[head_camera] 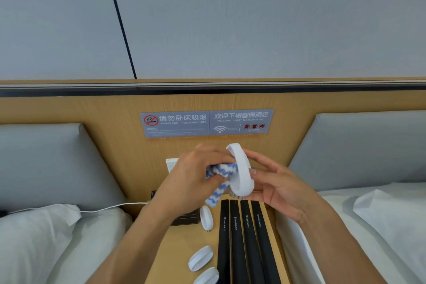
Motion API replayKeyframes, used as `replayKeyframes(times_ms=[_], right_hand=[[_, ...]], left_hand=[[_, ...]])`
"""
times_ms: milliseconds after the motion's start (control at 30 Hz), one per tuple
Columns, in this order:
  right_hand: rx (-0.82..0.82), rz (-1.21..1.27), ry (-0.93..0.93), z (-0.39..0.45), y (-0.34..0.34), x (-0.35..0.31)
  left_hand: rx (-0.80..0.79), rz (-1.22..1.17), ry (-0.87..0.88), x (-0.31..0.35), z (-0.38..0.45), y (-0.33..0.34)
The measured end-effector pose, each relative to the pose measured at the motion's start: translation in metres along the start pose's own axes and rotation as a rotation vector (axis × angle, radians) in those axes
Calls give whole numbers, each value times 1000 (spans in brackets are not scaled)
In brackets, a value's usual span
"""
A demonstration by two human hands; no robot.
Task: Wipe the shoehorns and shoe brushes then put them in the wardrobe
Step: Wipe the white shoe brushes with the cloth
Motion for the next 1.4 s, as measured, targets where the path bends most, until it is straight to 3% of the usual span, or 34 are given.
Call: replayKeyframes(times_ms=[200, 567, 733, 833, 967, 1100, 1400], right_hand=[[42, -89, 25, -2, 3, -12], [128, 102, 42, -4, -3, 8], [215, 140, -3, -2, 0, 13], [257, 144, -37, -2, 4, 15], [281, 71, -73, -5, 5, 11], [268, 45, -102, -8, 6, 8], [260, 35, -74, -11, 0, 10]], left_hand=[[165, 42, -12, -1, 4, -4], [-247, -235, -77, -9, 3, 13], [-59, -95, -122, -2, 1, 19], [95, -122, -143, 2, -2, 22], [175, -188, -206, 0, -7, 24], [159, -404, -321, -11, -7, 24], [-48, -466, -269, -19, -9, 20]])
Point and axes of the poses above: each hand's wrist, its own z-axis towards the middle knuckle, its own y-axis out of the palm, x = y × z, the point moved 5 cm from there along z, towards the middle knuckle, and after that the axes turned 7 degrees about -x, right-handed, at the moved point
